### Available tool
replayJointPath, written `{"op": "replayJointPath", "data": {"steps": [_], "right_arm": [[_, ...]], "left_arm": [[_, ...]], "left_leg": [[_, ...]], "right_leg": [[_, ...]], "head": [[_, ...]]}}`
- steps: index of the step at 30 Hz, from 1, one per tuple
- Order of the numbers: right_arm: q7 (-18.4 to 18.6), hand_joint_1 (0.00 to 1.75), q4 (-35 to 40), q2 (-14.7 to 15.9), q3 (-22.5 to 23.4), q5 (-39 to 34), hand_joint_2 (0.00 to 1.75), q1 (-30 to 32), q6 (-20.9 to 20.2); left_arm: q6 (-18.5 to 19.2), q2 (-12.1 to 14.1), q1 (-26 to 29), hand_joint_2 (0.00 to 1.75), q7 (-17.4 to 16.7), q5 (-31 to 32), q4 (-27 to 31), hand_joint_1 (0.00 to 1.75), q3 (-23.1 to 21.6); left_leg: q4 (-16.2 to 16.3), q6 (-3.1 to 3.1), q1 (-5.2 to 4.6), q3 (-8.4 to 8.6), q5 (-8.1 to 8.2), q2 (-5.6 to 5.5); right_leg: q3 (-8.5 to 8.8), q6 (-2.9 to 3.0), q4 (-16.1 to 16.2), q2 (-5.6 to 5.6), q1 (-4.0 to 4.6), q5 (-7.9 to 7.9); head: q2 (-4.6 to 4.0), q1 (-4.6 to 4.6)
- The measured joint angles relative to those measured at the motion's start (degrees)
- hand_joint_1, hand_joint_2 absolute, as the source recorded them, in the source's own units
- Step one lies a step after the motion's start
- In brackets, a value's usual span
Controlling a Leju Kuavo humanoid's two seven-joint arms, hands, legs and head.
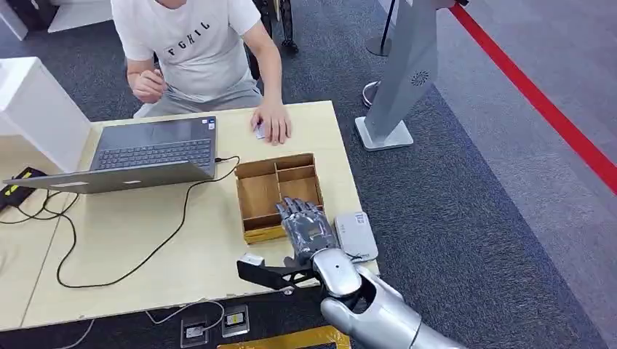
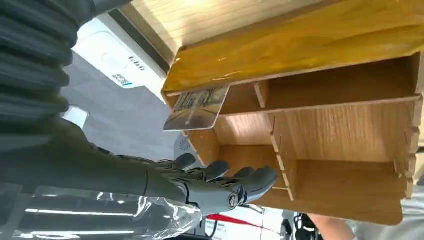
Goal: Pass the card to the sensor for recognition and then transmit it.
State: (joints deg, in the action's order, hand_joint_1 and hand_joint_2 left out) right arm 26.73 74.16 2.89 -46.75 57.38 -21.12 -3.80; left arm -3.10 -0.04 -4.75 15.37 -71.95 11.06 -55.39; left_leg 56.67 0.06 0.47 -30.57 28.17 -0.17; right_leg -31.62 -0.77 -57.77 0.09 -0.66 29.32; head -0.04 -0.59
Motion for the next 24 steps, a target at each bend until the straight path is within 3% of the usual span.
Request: {"op": "replayJointPath", "data": {"steps": [24], "right_arm": [[1.31, 0.00, -8.46, -0.29, -0.02, -0.57, 1.75, -6.32, -0.20]], "left_arm": [[0.09, 0.09, 0.00, 0.00, -0.48, 1.20, 0.00, 0.00, -0.48]], "left_leg": [[0.00, 0.00, 0.00, -0.04, 0.00, 0.00]], "right_leg": [[-0.06, 0.00, 0.00, 0.01, 0.00, 0.00]], "head": [[0.00, 0.00]]}}
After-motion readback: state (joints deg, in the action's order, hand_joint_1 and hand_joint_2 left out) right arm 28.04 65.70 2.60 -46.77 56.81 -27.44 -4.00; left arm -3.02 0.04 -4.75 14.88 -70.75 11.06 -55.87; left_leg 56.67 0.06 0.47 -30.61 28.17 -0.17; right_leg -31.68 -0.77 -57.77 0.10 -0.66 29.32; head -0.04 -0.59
